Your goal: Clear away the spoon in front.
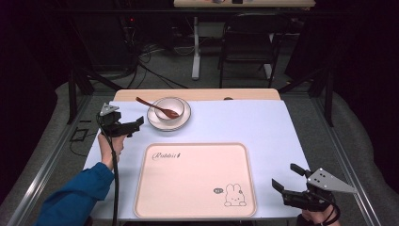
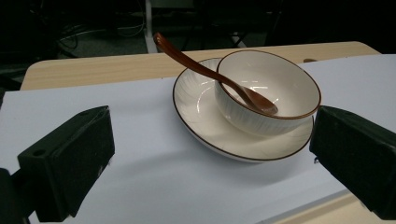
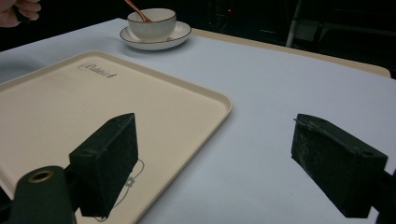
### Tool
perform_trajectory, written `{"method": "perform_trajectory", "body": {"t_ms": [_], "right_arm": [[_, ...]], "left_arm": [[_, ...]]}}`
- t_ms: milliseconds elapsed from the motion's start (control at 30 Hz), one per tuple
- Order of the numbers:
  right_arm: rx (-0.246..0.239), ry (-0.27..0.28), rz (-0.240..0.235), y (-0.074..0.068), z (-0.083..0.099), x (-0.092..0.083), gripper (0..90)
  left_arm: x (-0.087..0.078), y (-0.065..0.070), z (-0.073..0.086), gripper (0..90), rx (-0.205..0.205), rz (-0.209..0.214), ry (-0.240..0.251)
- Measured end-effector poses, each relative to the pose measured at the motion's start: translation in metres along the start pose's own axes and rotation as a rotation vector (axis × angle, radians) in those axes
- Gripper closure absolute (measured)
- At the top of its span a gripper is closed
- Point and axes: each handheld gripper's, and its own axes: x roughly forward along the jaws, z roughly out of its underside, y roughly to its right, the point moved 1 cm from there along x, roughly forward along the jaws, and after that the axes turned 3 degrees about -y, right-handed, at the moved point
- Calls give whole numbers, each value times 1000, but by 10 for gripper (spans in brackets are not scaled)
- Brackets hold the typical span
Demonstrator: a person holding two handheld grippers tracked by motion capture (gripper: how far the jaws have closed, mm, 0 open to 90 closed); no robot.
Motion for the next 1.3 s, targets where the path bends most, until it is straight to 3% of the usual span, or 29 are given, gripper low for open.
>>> {"method": "perform_trajectory", "body": {"t_ms": [367,500,733,900,1133,1300], "right_arm": [[2,-1,-2,0,0,0,137],[2,-2,-3,0,0,0,137],[1,-2,-3,0,0,0,137],[6,-3,-4,0,0,1,137],[1,-3,-5,0,0,1,137],[5,-4,-4,0,0,1,137]], "left_arm": [[29,9,-9,4,16,7,-16],[39,9,-13,8,1,16,-21],[54,-1,-23,38,-9,-1,-6],[65,-13,-25,96,-42,2,-16],[77,-15,-24,153,-20,-21,-26],[83,-16,-28,209,-32,-8,-13]]}}
